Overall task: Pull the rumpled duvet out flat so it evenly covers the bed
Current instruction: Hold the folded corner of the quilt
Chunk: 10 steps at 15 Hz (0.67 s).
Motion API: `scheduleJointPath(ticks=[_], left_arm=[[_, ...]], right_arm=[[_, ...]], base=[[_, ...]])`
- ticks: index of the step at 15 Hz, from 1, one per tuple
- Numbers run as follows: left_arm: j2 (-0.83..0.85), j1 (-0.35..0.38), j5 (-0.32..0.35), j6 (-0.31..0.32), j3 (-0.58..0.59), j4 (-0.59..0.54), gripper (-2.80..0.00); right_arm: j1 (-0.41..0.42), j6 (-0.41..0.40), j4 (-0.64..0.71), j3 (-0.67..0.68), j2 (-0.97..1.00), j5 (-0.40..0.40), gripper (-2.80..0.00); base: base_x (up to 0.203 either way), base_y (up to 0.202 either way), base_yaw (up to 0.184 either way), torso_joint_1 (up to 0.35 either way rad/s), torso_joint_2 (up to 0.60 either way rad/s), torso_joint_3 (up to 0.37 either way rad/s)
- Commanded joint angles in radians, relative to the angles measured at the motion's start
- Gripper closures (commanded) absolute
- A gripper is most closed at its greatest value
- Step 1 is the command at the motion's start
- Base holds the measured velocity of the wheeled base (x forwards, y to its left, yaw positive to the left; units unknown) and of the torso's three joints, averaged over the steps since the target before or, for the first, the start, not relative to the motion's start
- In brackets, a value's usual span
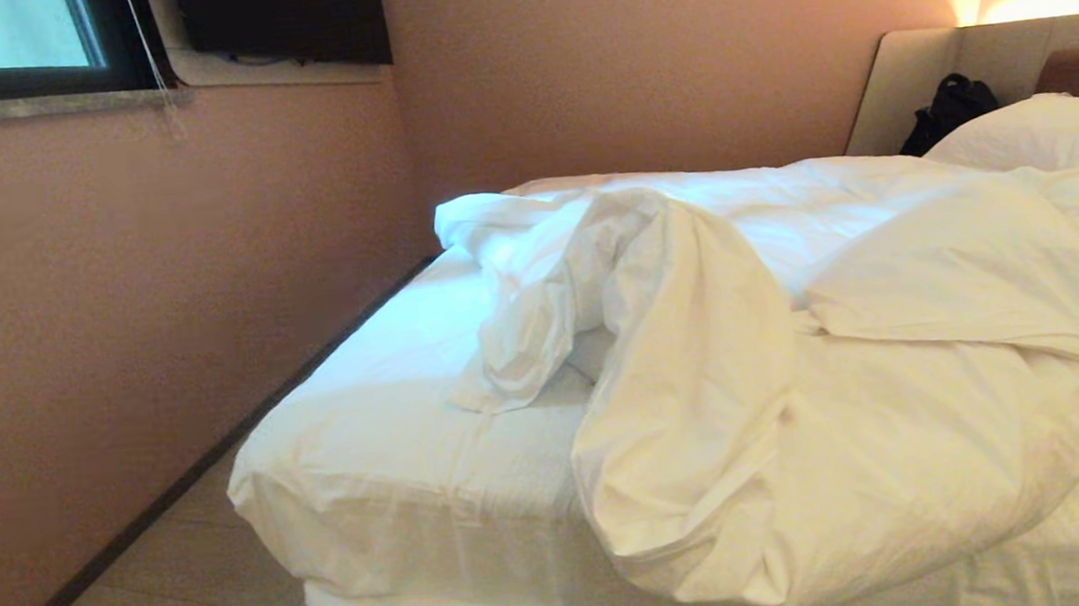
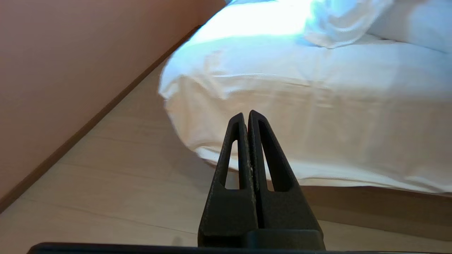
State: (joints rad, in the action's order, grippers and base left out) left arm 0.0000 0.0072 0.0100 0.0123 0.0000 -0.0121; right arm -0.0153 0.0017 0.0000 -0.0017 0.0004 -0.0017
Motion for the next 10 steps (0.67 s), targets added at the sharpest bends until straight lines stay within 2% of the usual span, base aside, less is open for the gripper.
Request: scheduleJointPath(ticks=[1, 10], left_arm=[[0.000, 0.000, 0.001, 0.000, 0.000, 0.000, 0.00], [0.000, 0.000, -0.001, -0.005, 0.000, 0.000, 0.00]], right_arm=[[0.000, 0.000, 0.000, 0.000, 0.000, 0.000, 0.00], [0.000, 0.000, 0.000, 0.000, 0.000, 0.000, 0.00]], base=[[0.000, -0.195, 0.000, 0.003, 0.00, 0.000], [0.000, -0.195, 0.001, 0.004, 0.00, 0.001]])
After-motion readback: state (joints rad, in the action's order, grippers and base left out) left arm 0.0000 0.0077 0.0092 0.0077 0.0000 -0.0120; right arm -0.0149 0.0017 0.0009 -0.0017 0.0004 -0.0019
